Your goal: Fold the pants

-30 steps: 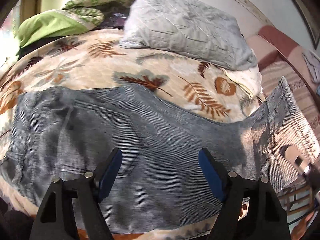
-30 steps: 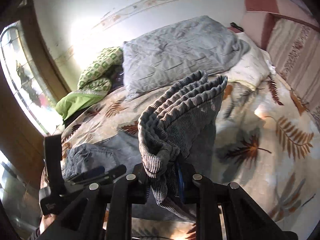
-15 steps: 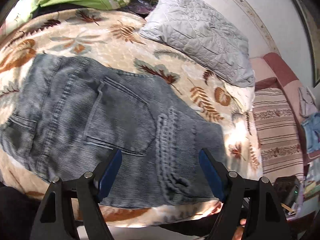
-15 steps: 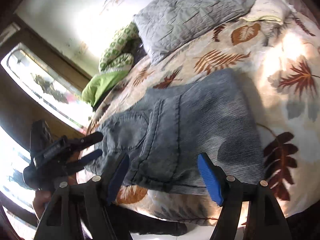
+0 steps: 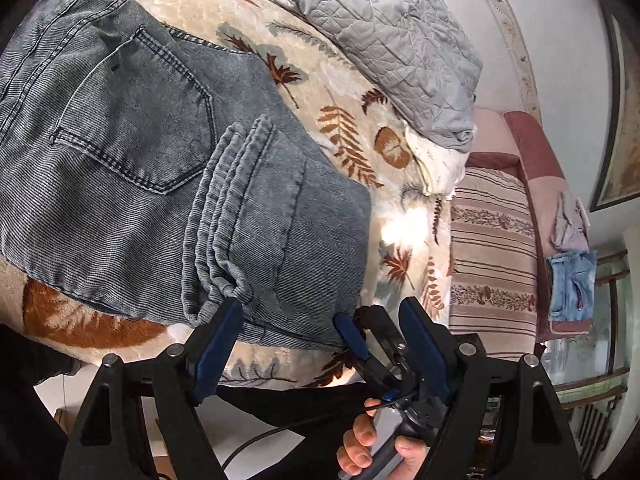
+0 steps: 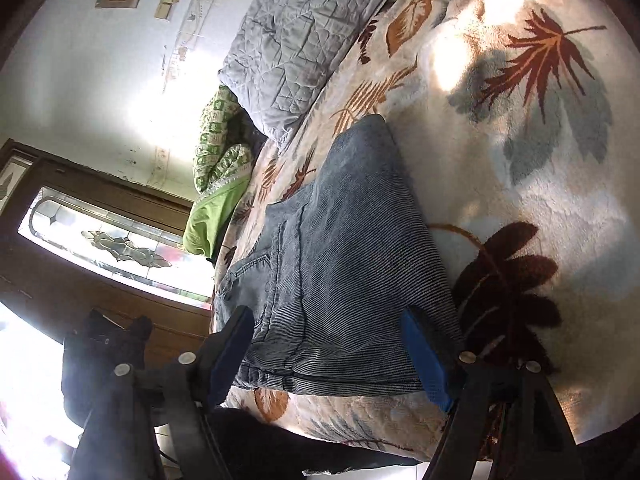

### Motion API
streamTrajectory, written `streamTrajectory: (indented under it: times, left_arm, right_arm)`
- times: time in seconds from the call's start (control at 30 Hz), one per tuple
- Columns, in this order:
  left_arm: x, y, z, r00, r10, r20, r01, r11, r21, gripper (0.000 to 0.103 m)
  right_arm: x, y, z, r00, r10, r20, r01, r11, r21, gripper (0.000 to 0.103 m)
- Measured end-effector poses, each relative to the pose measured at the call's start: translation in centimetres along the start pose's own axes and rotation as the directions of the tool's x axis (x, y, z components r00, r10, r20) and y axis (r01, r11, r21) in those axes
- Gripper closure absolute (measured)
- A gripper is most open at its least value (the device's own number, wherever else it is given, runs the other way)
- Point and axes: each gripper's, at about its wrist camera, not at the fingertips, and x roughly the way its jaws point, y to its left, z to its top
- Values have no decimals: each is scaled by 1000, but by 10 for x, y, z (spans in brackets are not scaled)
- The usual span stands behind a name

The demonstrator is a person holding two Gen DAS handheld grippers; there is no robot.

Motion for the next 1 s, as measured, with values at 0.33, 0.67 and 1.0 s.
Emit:
streamTrajectory:
  times: [0.33,0.67,1.0]
  left_arm:
    - [27,26,10,988,151,8,-150,987,-64,91]
    - [36,33,-16,943,326,68,-331,938,106,90]
    - [34,30,-13,947,316,64,-323,933,158,90]
  right_arm:
    - [-4,-1,-3,1000,21,-6,-21,1000,-4,25]
    - [2,15,-9,998,-57,-28,54,993,-104,25]
    - [1,61,37,998,-31,-53,22,987,-161,24]
